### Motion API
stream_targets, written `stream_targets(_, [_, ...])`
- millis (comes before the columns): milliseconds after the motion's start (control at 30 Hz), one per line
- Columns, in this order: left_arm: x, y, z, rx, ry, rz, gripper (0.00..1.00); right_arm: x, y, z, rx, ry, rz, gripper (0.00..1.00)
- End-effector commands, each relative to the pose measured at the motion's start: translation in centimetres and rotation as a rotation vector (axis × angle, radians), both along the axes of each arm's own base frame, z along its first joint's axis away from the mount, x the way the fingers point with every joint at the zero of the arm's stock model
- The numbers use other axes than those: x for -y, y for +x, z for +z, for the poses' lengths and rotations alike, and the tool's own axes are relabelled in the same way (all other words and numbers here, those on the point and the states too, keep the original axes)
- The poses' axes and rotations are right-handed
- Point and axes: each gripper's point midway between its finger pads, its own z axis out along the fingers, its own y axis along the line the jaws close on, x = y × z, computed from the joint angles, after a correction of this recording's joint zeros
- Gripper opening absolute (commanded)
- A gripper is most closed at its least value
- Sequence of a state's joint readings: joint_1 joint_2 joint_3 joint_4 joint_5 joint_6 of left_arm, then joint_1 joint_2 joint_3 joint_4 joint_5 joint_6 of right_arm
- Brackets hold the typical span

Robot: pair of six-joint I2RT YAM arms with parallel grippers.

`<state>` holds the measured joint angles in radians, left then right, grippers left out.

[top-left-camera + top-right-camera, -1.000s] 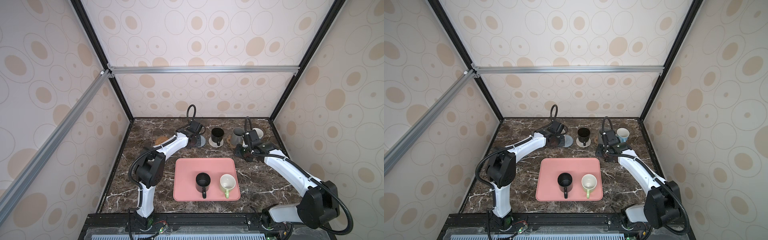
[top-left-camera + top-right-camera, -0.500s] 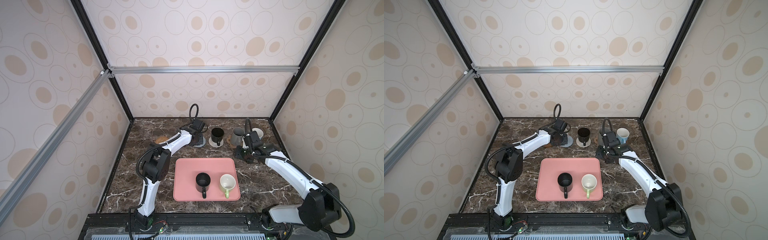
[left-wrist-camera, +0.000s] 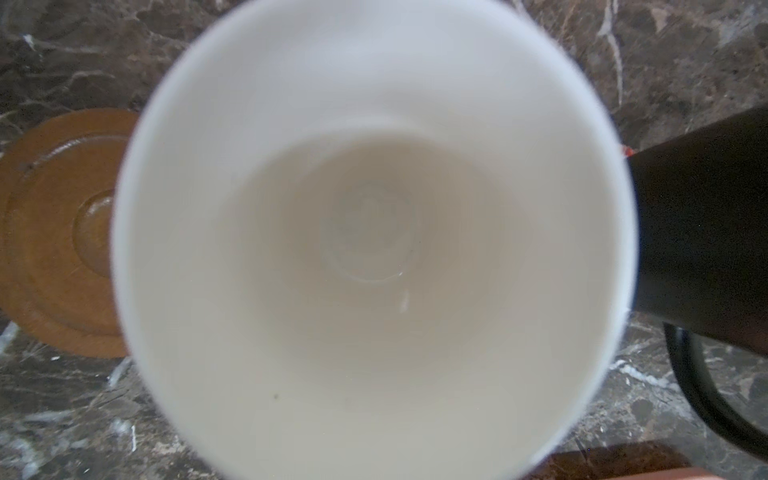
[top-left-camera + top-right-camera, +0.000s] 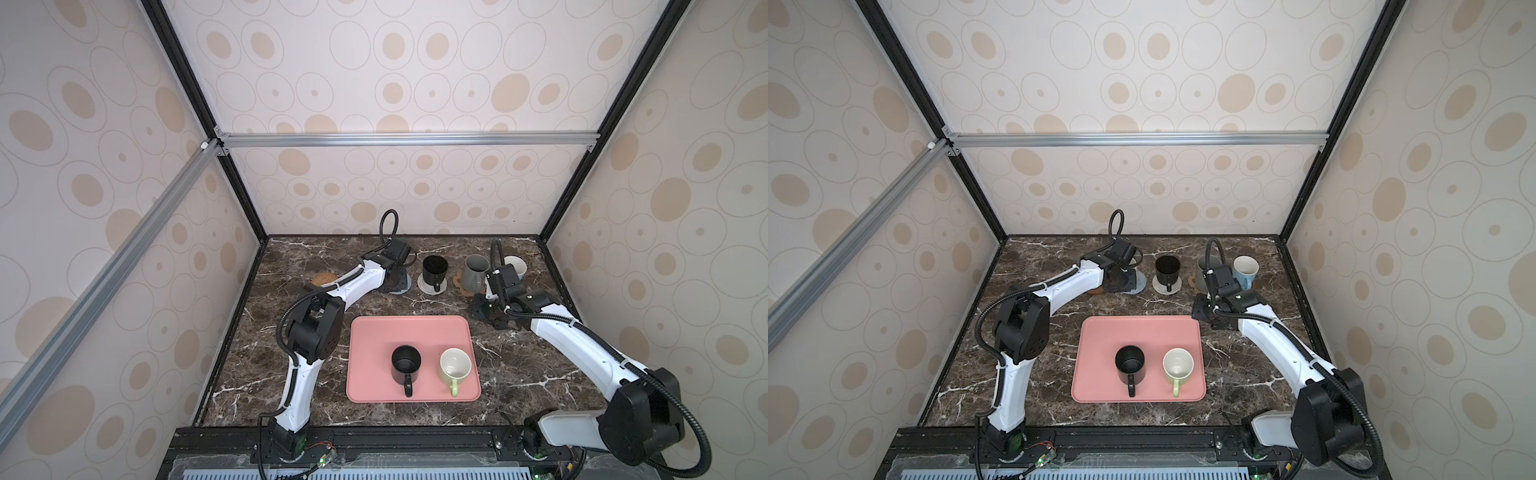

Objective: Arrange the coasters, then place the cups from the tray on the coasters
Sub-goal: 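Lower the white mug onto the light blue knit coaster with the left gripper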

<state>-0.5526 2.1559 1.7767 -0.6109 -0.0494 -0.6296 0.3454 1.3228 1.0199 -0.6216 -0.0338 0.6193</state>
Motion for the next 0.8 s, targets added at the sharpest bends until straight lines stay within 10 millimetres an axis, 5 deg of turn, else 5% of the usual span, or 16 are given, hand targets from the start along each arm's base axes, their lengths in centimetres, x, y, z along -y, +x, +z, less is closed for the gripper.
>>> stream_targets(0, [1.0, 1.8, 3.0, 0.081, -0.047, 0.009, 0.05, 0.3, -0.4, -0.3, -0.013, -0.007, 0.001, 0.44])
stream_targets(767, [1.6, 1.2, 2.0, 0.06, -0.024, -0.002, 0.06, 0.4, -0.8, -0.5, -0.019, -0.001, -0.001, 0.44])
